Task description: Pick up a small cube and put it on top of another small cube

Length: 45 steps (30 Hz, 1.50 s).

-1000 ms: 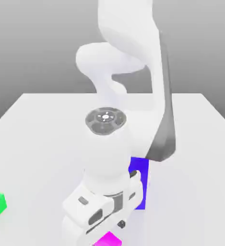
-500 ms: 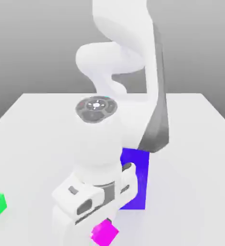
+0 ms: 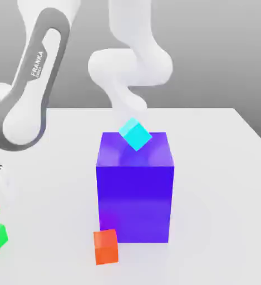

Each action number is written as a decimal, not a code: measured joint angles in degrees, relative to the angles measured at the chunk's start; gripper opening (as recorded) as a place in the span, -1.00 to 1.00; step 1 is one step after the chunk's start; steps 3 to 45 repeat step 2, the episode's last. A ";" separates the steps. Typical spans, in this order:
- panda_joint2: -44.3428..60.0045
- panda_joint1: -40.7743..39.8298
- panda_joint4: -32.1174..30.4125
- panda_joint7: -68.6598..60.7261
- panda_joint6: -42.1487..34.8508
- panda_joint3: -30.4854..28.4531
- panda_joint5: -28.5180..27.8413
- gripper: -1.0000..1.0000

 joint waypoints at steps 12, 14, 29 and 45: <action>0.00 0.00 0.00 0.00 -0.01 0.00 0.00 1.00; 0.00 0.00 0.00 0.00 -0.01 0.00 0.00 1.00; 0.00 0.00 0.00 0.00 -0.01 0.00 0.00 1.00; 0.00 0.00 0.00 0.00 -0.01 0.00 0.00 1.00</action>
